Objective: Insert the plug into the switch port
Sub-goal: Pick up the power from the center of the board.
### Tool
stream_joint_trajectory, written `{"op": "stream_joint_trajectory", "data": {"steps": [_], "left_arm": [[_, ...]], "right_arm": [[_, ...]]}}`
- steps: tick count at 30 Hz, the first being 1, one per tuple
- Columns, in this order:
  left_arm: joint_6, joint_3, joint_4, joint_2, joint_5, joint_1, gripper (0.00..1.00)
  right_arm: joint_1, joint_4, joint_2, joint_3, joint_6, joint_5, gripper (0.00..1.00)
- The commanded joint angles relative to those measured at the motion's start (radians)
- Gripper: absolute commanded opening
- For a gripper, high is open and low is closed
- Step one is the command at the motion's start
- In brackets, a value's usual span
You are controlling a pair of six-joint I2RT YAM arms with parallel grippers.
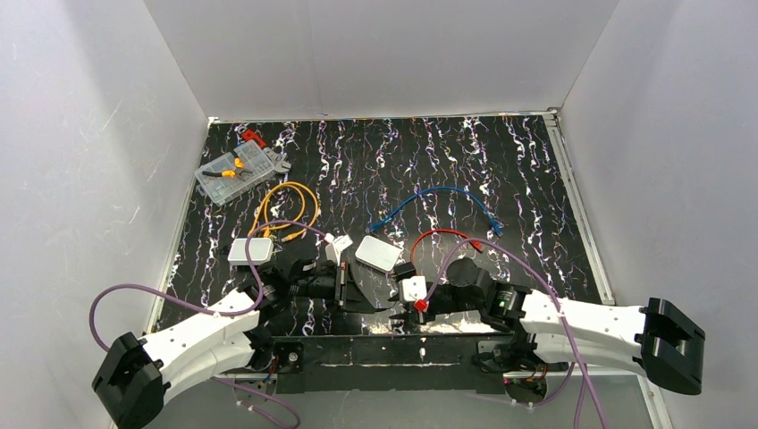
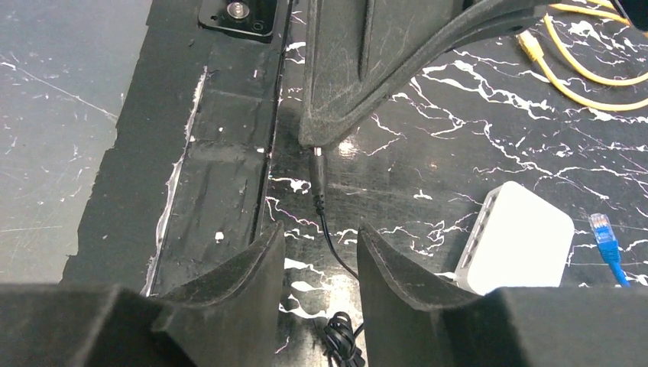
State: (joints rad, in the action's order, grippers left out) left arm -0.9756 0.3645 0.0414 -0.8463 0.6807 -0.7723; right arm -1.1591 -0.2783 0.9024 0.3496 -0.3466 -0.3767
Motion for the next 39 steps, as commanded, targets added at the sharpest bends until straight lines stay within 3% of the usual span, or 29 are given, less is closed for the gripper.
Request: {"op": "stream_joint_trajectory", "data": {"steps": [1,20,34,39], "left_arm": [[0.012,-0.021,0.034,0.001,0.040,0.001,0.00],[-0.003,-0.031,0.066,-0.004,0.049,0.001,0.00],[-0.008,-0.033,0.073,-0.001,0.051,0.001,0.00],[-0.012,-0.038,0.084,-0.008,0.052,0.001,0.00]], "right_arm": [[-0.009,-0.084,0.024,0.047,-0.011,-0.035,0.45],[-0.021,-0.111,0.090,0.084,-0.009,-0.074,0.29],[-0.024,-0.123,0.110,0.084,-0.006,-0.073,0.27],[-0.025,-0.127,0.118,0.089,-0.006,-0.074,0.23]]}}
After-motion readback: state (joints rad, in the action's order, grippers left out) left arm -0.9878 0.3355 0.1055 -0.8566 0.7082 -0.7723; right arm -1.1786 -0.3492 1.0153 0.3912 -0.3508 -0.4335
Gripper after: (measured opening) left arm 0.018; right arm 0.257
